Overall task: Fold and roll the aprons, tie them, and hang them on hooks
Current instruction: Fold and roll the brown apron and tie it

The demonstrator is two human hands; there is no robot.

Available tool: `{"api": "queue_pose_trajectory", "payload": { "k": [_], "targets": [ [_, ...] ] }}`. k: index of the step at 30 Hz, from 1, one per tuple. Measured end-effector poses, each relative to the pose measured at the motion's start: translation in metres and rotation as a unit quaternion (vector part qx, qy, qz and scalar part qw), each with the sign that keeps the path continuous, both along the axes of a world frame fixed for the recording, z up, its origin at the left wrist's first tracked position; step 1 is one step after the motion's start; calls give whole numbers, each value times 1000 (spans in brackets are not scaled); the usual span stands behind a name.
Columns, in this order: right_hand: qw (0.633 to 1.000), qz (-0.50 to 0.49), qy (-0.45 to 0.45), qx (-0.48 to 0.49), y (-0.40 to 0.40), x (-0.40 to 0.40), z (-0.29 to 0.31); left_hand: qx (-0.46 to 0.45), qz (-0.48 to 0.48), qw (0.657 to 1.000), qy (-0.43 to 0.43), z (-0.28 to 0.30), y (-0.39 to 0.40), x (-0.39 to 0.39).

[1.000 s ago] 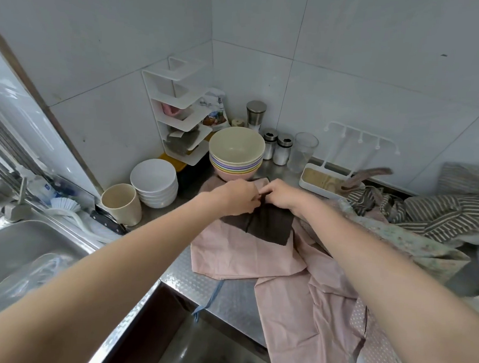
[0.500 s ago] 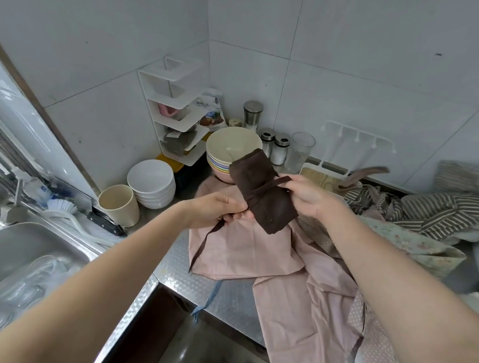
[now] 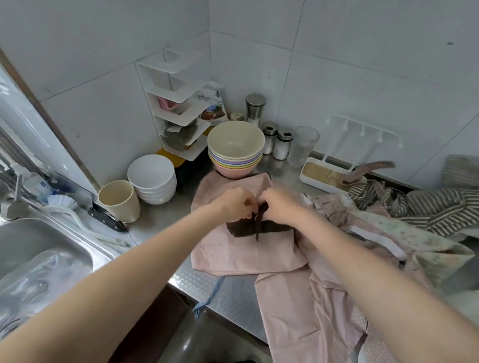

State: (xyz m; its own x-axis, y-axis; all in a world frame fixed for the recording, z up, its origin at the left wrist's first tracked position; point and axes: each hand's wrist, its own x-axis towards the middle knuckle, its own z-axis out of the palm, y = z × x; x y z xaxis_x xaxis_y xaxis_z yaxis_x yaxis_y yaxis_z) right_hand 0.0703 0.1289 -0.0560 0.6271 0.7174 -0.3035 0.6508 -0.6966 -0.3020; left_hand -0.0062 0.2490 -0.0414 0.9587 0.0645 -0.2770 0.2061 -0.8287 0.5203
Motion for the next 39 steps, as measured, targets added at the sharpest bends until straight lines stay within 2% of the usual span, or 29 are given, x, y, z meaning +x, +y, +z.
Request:
{"api": "queue_pose_trajectory", "payload": {
  "k": [1,3,6,9,11,12,14,16,18,20,22,23,25,27,28,31,33,36,37,39],
  "targets": [
    [998,-26,-24,55,-4,-8,-11,-24,39,999,-19,-10,-4,-3],
    [986,-74,-31,148,-14,-20,-31,-130,138,982,-20,-28,-9,-11],
    [980,-69,-42,184,-26,-30,-43,-215,220,952,-3,-41,-2,-15],
    [981,1,0,193,-28,-26,-44,-211,226,951,-17,-37,13,-9],
    [972,-31,85,219,-28,-22,-35,-184,243,952,-24,-36,27,-6],
    [958,-71,131,243,-29,-19,-30,-162,256,953,-13,-37,34,-7],
    [907,-179,202,322,-32,-10,-18,-104,258,960,42,-43,48,-13],
    [829,-308,241,401,-35,2,-14,-29,175,971,160,-46,52,-20],
    [767,-390,278,427,-35,13,-12,-2,88,959,271,-44,46,-24],
    [748,-409,315,417,-31,18,-9,-60,67,954,285,-38,32,-22],
    [740,-401,344,416,-26,19,0,-176,76,955,227,-29,16,-17],
    [740,-396,350,416,-23,18,4,-254,86,943,198,-27,8,-15],
    [749,-396,332,415,-21,19,11,-402,106,894,169,-23,-6,-14],
    [778,-398,278,400,-20,24,11,-492,108,846,173,-24,-14,-15],
    [801,-389,239,387,-21,28,10,-505,107,836,187,-22,-15,-15],
    [920,-268,94,269,-26,39,12,-461,71,865,187,-4,-9,-8],
    [967,-162,79,177,-32,40,16,-470,84,872,112,17,4,1],
    [969,-87,199,121,-40,31,22,-471,140,871,16,42,24,18],
    [958,-82,248,120,-42,27,24,-427,156,891,-2,44,29,22],
    [920,-89,347,157,-44,24,30,-274,165,947,-5,43,34,27]
  ]
}}
